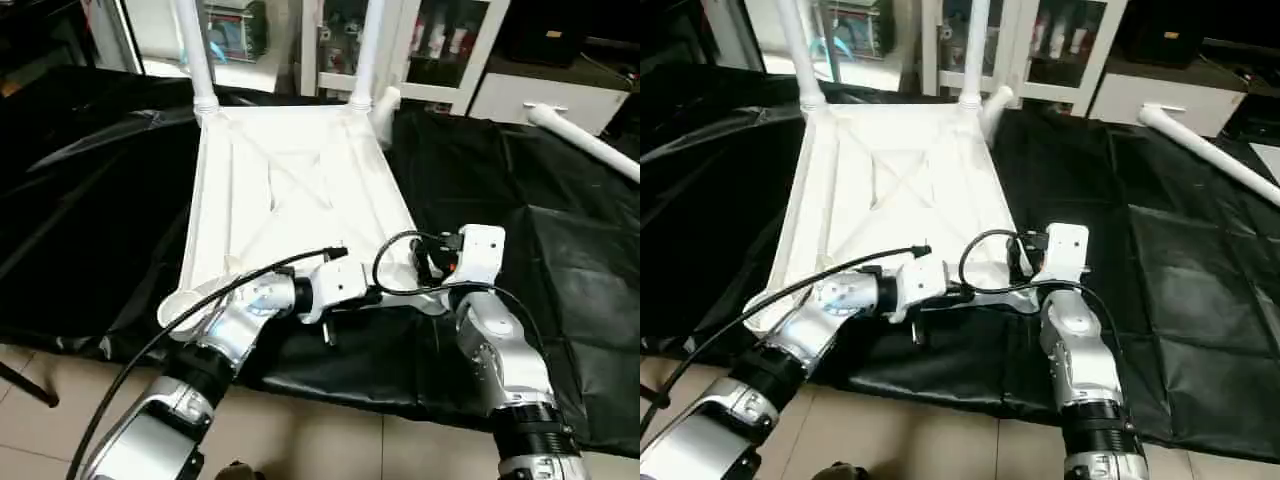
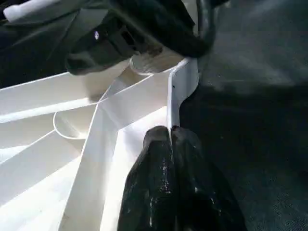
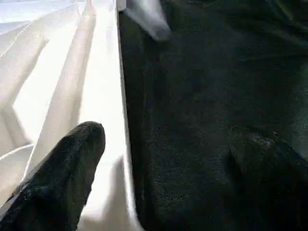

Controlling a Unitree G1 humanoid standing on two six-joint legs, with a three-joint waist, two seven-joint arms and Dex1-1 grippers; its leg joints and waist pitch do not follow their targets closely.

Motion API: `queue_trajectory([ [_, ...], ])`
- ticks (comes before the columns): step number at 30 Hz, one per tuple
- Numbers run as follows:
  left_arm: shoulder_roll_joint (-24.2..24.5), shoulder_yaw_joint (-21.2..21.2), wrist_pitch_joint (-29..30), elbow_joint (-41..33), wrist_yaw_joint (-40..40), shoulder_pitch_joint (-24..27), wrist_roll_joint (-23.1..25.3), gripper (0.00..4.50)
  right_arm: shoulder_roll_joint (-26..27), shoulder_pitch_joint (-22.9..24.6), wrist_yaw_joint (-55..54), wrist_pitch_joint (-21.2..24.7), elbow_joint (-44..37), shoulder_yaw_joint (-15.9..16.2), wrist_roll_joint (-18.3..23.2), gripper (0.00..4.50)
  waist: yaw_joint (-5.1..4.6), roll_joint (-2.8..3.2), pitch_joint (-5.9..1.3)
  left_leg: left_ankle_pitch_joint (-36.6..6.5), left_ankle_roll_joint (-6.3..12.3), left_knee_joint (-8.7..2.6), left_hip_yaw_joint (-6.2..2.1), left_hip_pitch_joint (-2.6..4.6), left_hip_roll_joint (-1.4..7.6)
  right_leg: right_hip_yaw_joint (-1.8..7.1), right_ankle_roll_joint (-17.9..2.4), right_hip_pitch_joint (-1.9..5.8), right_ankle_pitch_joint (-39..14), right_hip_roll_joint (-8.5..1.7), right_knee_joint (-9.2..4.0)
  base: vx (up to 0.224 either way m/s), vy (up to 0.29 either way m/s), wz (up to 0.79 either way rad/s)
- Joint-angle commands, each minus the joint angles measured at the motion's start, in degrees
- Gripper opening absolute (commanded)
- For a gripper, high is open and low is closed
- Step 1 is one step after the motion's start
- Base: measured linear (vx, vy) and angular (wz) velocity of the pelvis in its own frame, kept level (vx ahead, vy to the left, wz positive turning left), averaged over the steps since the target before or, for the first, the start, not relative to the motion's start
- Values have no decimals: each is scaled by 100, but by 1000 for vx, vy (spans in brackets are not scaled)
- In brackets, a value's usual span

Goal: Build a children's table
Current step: Pick table leg

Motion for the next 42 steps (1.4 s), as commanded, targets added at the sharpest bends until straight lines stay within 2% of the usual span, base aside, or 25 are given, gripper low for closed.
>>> queue_trajectory([
  [1,35,-135,-248,-2,-327,138,-94,0,2,71,-59,120,-148,-55,32,442,-48,-49,-440,-1294,-21,-349,18,133,-18,100,-892,182,-555,-7,-371,0,0,0],
  [7,163,-202,-637,-21,-630,184,-156,0,29,129,-92,159,-246,-46,14,442,-48,-44,-455,-1120,29,-324,27,142,-18,102,-966,181,-262,4,-321,0,0,0],
  [18,191,-147,-813,49,-569,212,-115,0,81,182,-119,164,-254,-22,-2,442,-32,-46,-467,-1021,58,-305,27,141,-23,99,-991,195,-151,3,-293,0,0,0],
  [26,449,-107,-1075,274,-531,91,3,0,82,186,-114,164,-262,-23,-12,442,-32,-33,-476,-1029,53,-295,25,147,-28,99,-1005,199,-96,7,-279,0,0,0],
  [30,657,-27,-1135,378,-470,33,52,0,95,209,-113,152,-279,-13,-17,442,-45,-6,-470,-1185,-29,-307,14,152,-25,97,-1007,191,-255,-1,-288,0,0,0],
  [32,750,-26,-1165,438,-424,11,113,0,96,215,-112,149,-286,-12,-16,442,-65,-12,-469,-1236,-55,-313,10,143,-30,97,-990,198,-295,0,-294,0,0,0],
  [34,1000,108,-1091,728,-31,-116,272,0,79,215,-95,141,-284,-17,-13,442,-106,10,-461,-1374,-118,-325,1,146,-33,96,-958,193,-446,3,-307,0,0,0],
  [35,1000,108,-1091,728,-31,-116,272,0,79,215,-95,141,-284,-17,-13,442,-111,9,-458,-1429,-136,-327,3,157,-31,97,-950,183,-518,2,-317,0,0,0],
  [37,1143,207,-902,899,208,-222,346,0,67,199,-84,140,-269,-28,-3,442,-145,1,-448,-1531,-203,-350,-19,119,-40,94,-896,211,-770,-7,-332,0,0,0],
  [42,1325,317,-592,1060,481,-341,398,0,54,169,-68,150,-241,-37,10,442,-254,-32,-433,-1826,-264,-363,-39,123,-43,111,-865,170,-1295,3,-382,0,0,0],
])
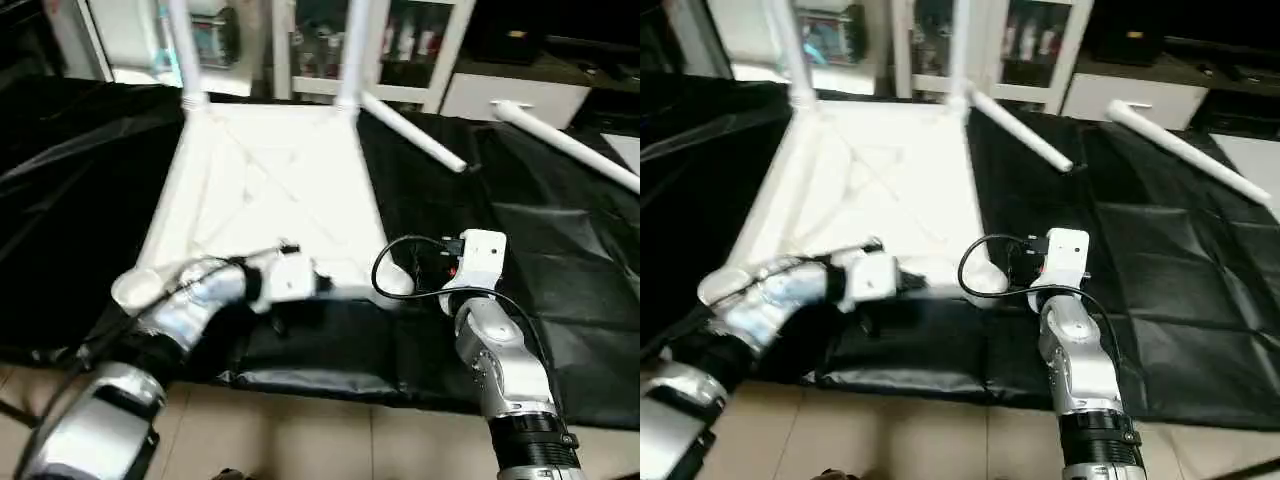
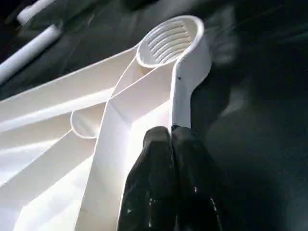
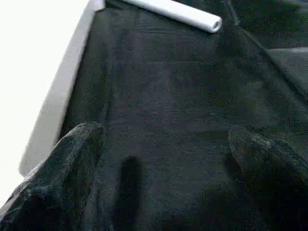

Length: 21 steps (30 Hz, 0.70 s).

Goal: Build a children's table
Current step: Pick table leg

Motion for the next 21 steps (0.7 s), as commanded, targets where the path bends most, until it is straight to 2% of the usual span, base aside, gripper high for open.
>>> queue_trajectory([
  [1,177,119,355,256,210,38,140,0,-34,-13,20,39,-16,-61,20,442,25,-4,-420,-1808,-257,-399,-20,88,-52,64,-888,194,-1370,-52,-421,0,0,0],
  [2,196,134,361,244,225,49,131,0,-37,-19,27,39,-5,-59,21,442,17,-30,-420,-1807,-249,-395,-16,87,-53,70,-888,189,-1380,-44,-426,0,0,0],
  [4,233,133,307,204,181,151,93,0,-31,-28,41,36,19,-35,13,442,14,-18,-416,-1852,-209,-384,-5,120,-53,93,-940,148,-1397,-30,-440,0,0,0],
  [7,286,142,200,93,-27,301,-31,0,-32,-43,50,43,24,-16,3,442,19,-6,-422,-1849,-180,-383,1,129,-46,105,-984,133,-1311,-24,-432,0,0,0],
  [8,287,143,196,90,-34,304,-37,0,-32,-44,50,43,24,-16,2,442,19,-18,-422,-1838,-173,-382,2,125,-47,106,-995,135,-1291,-25,-429,0,0,0],
  [11,338,158,192,-18,-183,398,-132,0,-38,-71,52,59,25,-12,-1,442,20,-3,-445,-1685,-145,-370,11,130,-47,109,-1053,136,-960,-8,-390,0,0,0],
  [12,476,175,329,-224,-278,550,-149,0,-72,-75,74,72,8,-24,6,442,26,16,-449,-1648,-144,-367,10,142,-43,109,-1069,133,-879,-8,-381,0,0,0],
  [13,501,179,352,-258,-290,577,-150,0,-79,-74,79,75,2,-26,7,442,15,17,-449,-1612,-151,-370,7,123,-41,107,-1086,152,-745,-2,-361,0,0,0],
  [15,691,252,556,-479,-314,743,-164,0,-139,-48,122,98,-41,-46,14,442,16,22,-451,-1595,-149,-365,12,130,-41,109,-1107,150,-643,3,-343,0,0,0],
  [18,855,338,727,-645,-248,875,-158,0,-194,-8,162,106,-61,-66,20,442,6,13,-444,-1700,-176,-365,27,156,-46,118,-1099,132,-722,22,-365,0,0,0],
  [20,1016,444,919,-918,-228,1066,-225,0,-247,38,184,128,-85,-80,18,442,-2,16,-435,-1809,-202,-376,21,148,-47,121,-1057,130,-900,13,-381,0,0,0],
  [21,1031,453,938,-952,-231,1088,-234,0,-252,42,186,130,-86,-81,18,442,-23,12,-421,-1987,-239,-388,16,150,-46,122,-1006,115,-1166,16,-402,0,0,0],
])
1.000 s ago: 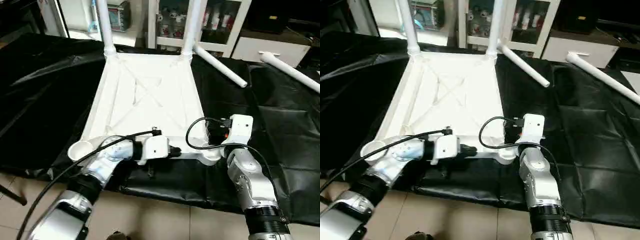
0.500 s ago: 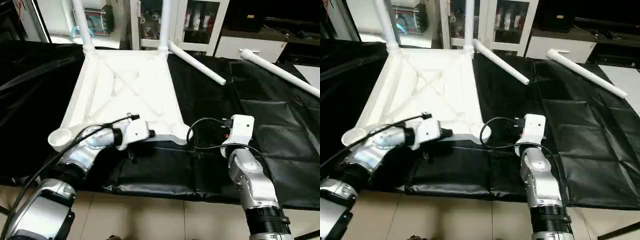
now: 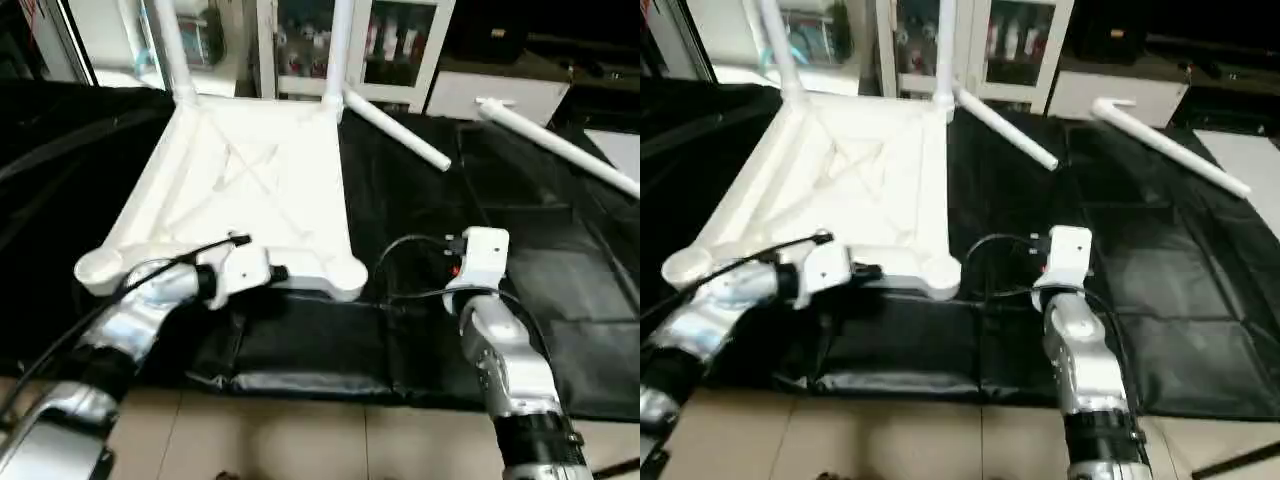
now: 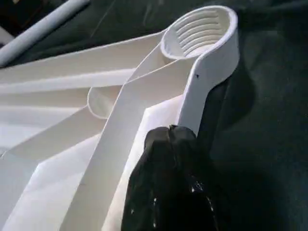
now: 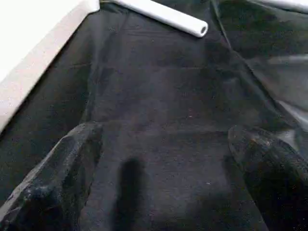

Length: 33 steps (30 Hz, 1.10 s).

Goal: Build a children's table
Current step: Pick table leg

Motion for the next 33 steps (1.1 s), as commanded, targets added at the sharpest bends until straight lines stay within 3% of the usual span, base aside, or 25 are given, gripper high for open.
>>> queue_trajectory([
  [1,190,19,421,58,-70,276,123,0,-61,52,24,94,-97,-97,17,442,27,59,-358,-2063,-248,-396,8,147,-44,48,-960,134,-1309,-22,-406,0,0,0],
  [6,97,250,870,-1055,-285,799,-532,0,-85,92,53,139,-147,-93,14,442,-1,45,-360,-2296,-277,-407,-9,153,-29,47,-908,94,-1616,-20,-423,0,0,0],
  [10,-30,230,1198,-1622,-468,1027,-936,43,-105,118,81,163,-163,-53,13,450,48,46,-388,-1826,-185,-378,20,138,-29,51,-977,106,-933,10,-365,0,0,0],
  [14,-177,184,1438,-2060,-487,1130,-1158,78,-123,107,111,172,-151,-46,12,450,96,39,-396,-1614,-161,-359,39,135,-41,54,-945,127,-665,17,-342,0,0,0],
  [19,-349,369,1779,-2575,-476,1121,-1578,119,-145,114,139,187,-172,-48,-6,450,95,22,-376,-1708,-188,-362,43,118,-49,51,-905,131,-854,15,-356,0,0,0],
  [21,-481,627,2032,-2803,-332,1102,-1931,121,-179,170,190,192,-277,-28,-9,450,90,51,-369,-1768,-222,-364,37,118,-55,54,-857,127,-966,15,-358,0,0,0],
  [23,-602,865,2118,-2870,-72,1064,-2128,141,-217,250,264,175,-477,-10,9,450,91,27,-368,-1783,-227,-361,36,112,-52,52,-828,141,-948,22,-374,0,0,0],
  [24,-861,1267,2093,-2902,666,1046,-2197,154,-267,428,498,212,-1059,7,200,450,87,60,-372,-1814,-212,-361,28,107,-58,47,-790,150,-913,44,-365,0,0,0],
  [27,-1205,1648,2310,-2978,1554,1095,-2221,154,-326,597,723,339,-1679,20,433,450,96,32,-374,-1774,-127,-354,14,98,-44,42,-719,176,-789,35,-381,0,0,0],
  [28,-1448,1847,2444,-3065,2052,1170,-2280,154,-364,681,807,450,-1998,15,550,450,100,57,-381,-1765,-114,-353,8,100,-39,39,-705,185,-736,41,-375,0,0,0],
  [29,-2018,2138,2568,-3339,3048,1491,-2274,154,-473,807,792,629,-2501,-3,562,450,99,83,-385,-1776,-113,-347,10,107,-40,38,-723,182,-735,47,-375,0,0,0],
  [30,-2210,2160,2698,-3506,3331,1698,-2231,154,-516,844,691,683,-2639,-10,451,450,100,32,-383,-1670,-91,-332,-4,72,-20,32,-736,230,-503,45,-382,0,0,0],
  [31,-2424,2208,2800,-3673,3626,1883,-2195,154,-590,856,557,632,-2685,38,172,450,107,17,-366,-1658,-40,-334,18,72,-38,33,-689,201,-673,48,-421,0,0,0],
  [33,-2610,2181,2953,-3892,3931,2098,-1981,154,-675,873,422,553,-2654,143,-201,450,93,25,-364,-1747,-115,-336,28,64,-46,33,-546,176,-1097,62,-476,0,0,0],
])
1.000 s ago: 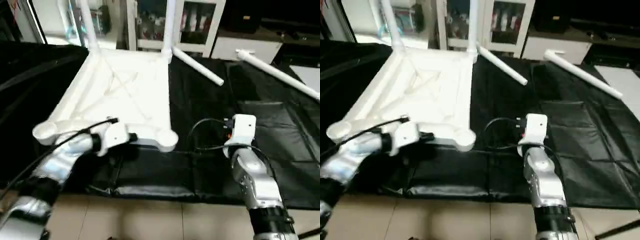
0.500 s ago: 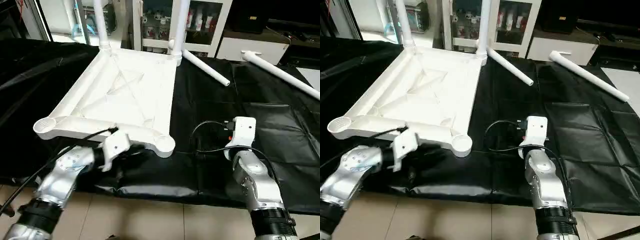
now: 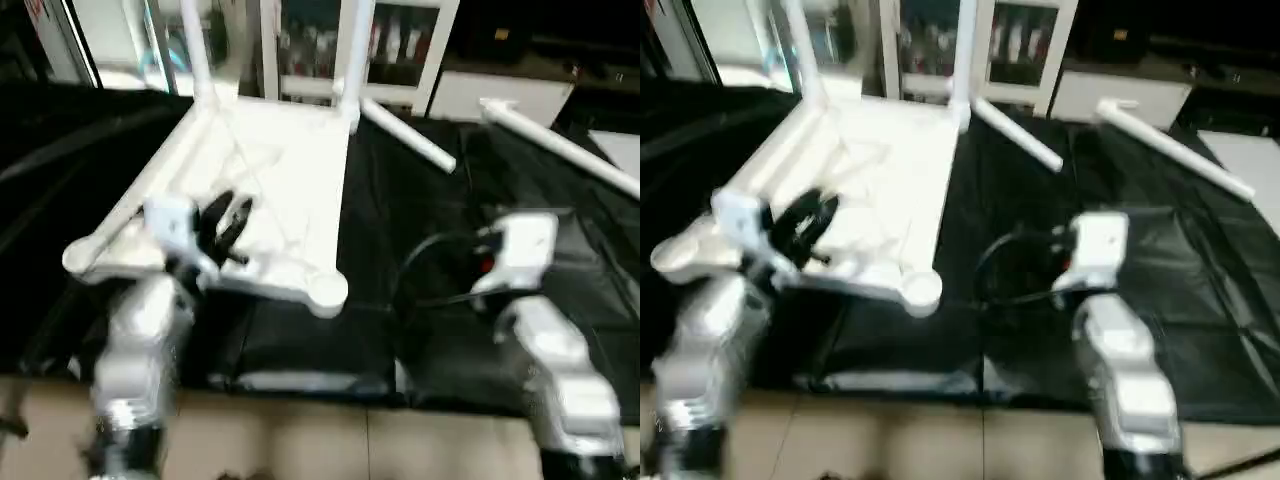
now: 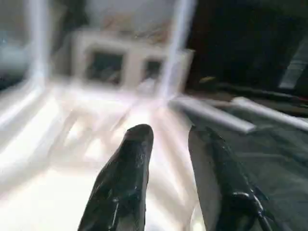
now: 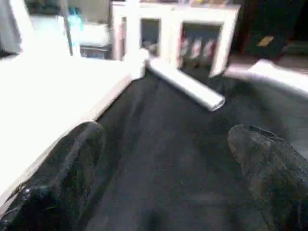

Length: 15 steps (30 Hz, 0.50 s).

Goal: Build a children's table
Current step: Pick table leg

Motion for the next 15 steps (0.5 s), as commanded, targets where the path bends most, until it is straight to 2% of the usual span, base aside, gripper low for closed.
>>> queue_trajectory([
  [1,-145,-48,220,-317,583,100,398,154,-68,65,-105,-113,101,136,-404,450,4,3,-334,-1850,-135,-340,22,99,-62,35,-428,168,-1411,60,-489,0,0,0],
  [3,-334,-67,248,-354,862,74,493,154,-36,109,-15,-204,205,169,-349,450,-18,13,-318,-2168,-324,-373,-42,153,-24,-8,-340,121,-1694,140,-510,0,0,0],
  [4,-383,-108,238,-353,917,43,524,154,-4,120,18,-153,215,170,-267,450,-58,21,-305,-2510,-467,-405,-133,239,35,-100,-521,94,-1554,279,-481,0,0,0],
  [5,-404,-216,188,-342,983,-13,668,154,43,123,17,-66,206,171,-177,450,-132,35,-271,-2709,-384,-532,-272,323,202,-217,-912,82,-1151,388,-438,0,0,0],
  [6,-359,-400,92,-315,1085,-80,993,154,117,109,24,2,193,161,-42,450,-231,78,-229,-2927,232,-817,-646,-57,255,-446,-1244,375,-961,307,-228,-35,-70,10],
  [7,-303,-542,43,-297,1090,-122,1181,154,143,79,19,-6,196,177,-15,450,-187,166,-270,-3111,400,-821,-798,52,305,-514,-1444,328,-933,304,-170,-24,-89,44],
  [8,-215,-735,36,-243,1078,-188,1411,154,174,2,28,-55,247,199,6,450,-320,234,-275,-3151,725,-847,-1103,133,417,-583,-1855,272,-802,275,14,-24,-89,44],
  [9,-170,-803,-21,-203,1136,-216,1572,154,178,-45,34,-91,296,213,-7,450,-371,254,-262,-2996,874,-849,-1200,86,382,-606,-1978,301,-806,265,80,-13,-112,58],
  [10,-148,-856,-57,-197,1179,-230,1667,154,185,-98,23,-95,354,224,-55,450,-423,204,-219,-2883,1037,-891,-1329,-9,263,-632,-2110,358,-961,251,142,-27,-152,43],
  [11,-144,-895,-29,-200,1180,-243,1680,154,184,-148,17,-101,412,224,-97,450,-411,144,-192,-2768,1027,-901,-1450,-121,68,-610,-2245,439,-1238,208,127,-27,-152,43],
  [12,-144,-895,-29,-200,1180,-243,1680,154,184,-148,17,-101,412,224,-97,450,-411,144,-192,-2768,1027,-901,-1450,-121,68,-610,-2245,439,-1238,208,127,-67,-191,42],
  [13,-153,-914,23,-206,1194,-253,1675,154,185,-202,19,-119,490,219,-122,450,-326,84,-253,-2619,519,-791,-1517,-266,-261,-563,-2359,584,-2080,128,-68,-73,-192,50],
  [14,-170,-916,63,-206,1223,-273,1682,154,178,-255,46,-163,597,229,-161,450,-272,-74,-235,-2491,183,-378,-1342,-346,-517,-560,-2612,502,-2827,-66,-421,-73,-192,50],
  [15,-178,-918,104,-208,1257,-297,1699,154,177,-294,88,-212,685,233,-167,450,-186,-123,-249,-2175,105,308,-1053,-265,-686,-665,-2798,406,-3439,-327,-802,-48,-204,57],
])
